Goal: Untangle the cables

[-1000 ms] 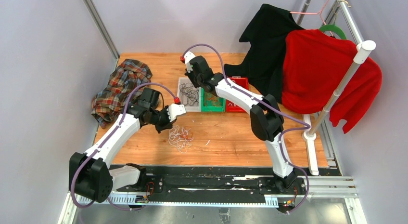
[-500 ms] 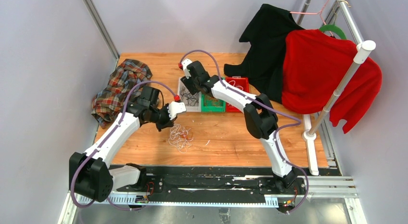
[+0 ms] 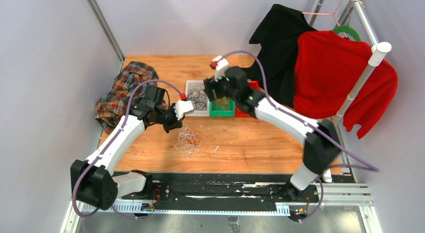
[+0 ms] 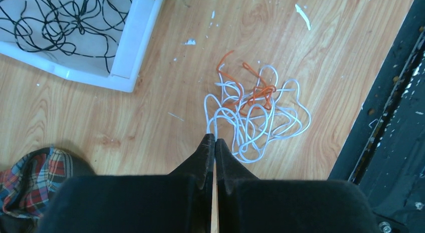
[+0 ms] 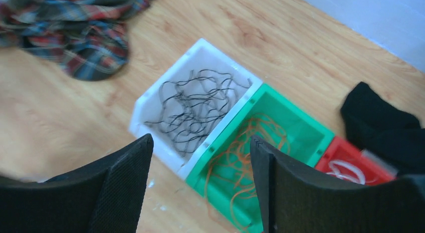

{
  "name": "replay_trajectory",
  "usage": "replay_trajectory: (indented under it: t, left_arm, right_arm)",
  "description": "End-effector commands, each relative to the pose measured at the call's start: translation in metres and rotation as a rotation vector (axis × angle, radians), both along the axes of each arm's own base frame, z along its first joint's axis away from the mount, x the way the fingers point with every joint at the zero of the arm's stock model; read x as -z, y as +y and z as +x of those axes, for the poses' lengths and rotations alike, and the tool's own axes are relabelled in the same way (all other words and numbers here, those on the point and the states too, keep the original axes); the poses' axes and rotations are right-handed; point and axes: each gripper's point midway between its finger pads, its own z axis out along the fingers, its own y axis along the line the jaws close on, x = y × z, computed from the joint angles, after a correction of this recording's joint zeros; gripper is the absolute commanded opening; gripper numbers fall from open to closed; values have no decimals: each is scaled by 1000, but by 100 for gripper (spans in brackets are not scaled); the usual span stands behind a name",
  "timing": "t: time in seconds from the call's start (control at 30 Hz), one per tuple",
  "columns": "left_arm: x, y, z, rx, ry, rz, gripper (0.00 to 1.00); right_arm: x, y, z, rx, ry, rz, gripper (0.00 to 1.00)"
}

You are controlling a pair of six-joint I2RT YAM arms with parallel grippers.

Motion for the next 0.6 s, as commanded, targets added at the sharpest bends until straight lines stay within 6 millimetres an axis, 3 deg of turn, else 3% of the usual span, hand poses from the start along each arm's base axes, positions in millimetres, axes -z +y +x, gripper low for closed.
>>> replay_trajectory:
  t: [0.0, 0.13, 0.23, 0.4, 0.57]
  left_arm:
    - [-26, -11, 1, -15, 2, -90, 1]
    - [-44, -21, -6, -14, 37, -157, 1]
    - [-60, -27, -9, -19, 58, -206, 1]
    - [-82, -33, -10, -47, 73, -260, 1]
    - [-86, -31, -11, -76, 57, -240, 1]
  right_arm:
    - [-9, -1, -61, -111, 0, 301, 71]
    - [-6, 2, -119, -190, -6, 401, 72]
    - [-12, 8, -147, -225, -46, 435, 73]
    - [-20, 25, -164, -266, -68, 461, 73]
    - [-30, 45, -165, -285, -81, 496, 73]
